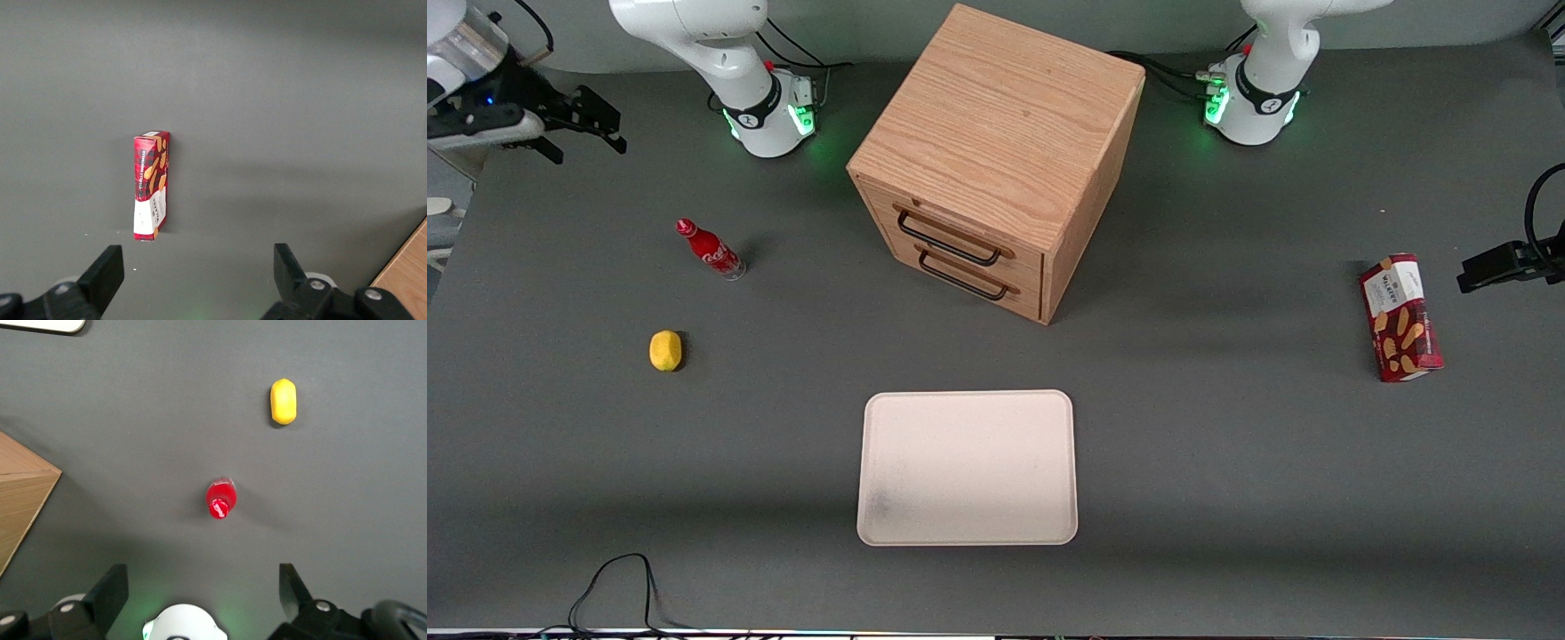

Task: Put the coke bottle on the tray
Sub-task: 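Lower the open right gripper around the red bottle's neck, then close the right gripper on the bottle and lift it, then carry the red bottle with the right gripper over the white tray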

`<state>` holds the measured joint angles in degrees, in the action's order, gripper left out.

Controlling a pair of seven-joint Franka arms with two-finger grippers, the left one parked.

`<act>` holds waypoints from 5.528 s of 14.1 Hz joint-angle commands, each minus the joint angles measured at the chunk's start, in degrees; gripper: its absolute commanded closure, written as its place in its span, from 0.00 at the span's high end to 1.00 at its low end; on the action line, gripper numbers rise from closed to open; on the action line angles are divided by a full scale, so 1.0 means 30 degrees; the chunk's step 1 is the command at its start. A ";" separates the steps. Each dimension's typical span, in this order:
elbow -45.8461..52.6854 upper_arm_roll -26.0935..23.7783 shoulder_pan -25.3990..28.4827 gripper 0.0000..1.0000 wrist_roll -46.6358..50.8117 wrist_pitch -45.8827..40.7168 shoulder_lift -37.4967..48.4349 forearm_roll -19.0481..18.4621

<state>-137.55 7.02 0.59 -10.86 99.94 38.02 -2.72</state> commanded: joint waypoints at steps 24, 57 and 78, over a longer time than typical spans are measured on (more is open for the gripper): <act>-0.7910 0.0998 0.0156 1.00 0.0543 1.1568 -0.3620 -0.0061; -0.0393 0.1058 0.0097 0.06 0.1037 0.3083 -0.3768 -0.0090; 2.1082 -0.0056 0.4193 0.02 0.2532 -0.2025 -1.8464 0.2225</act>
<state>-87.32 6.24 9.98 -5.32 96.44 -7.58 2.78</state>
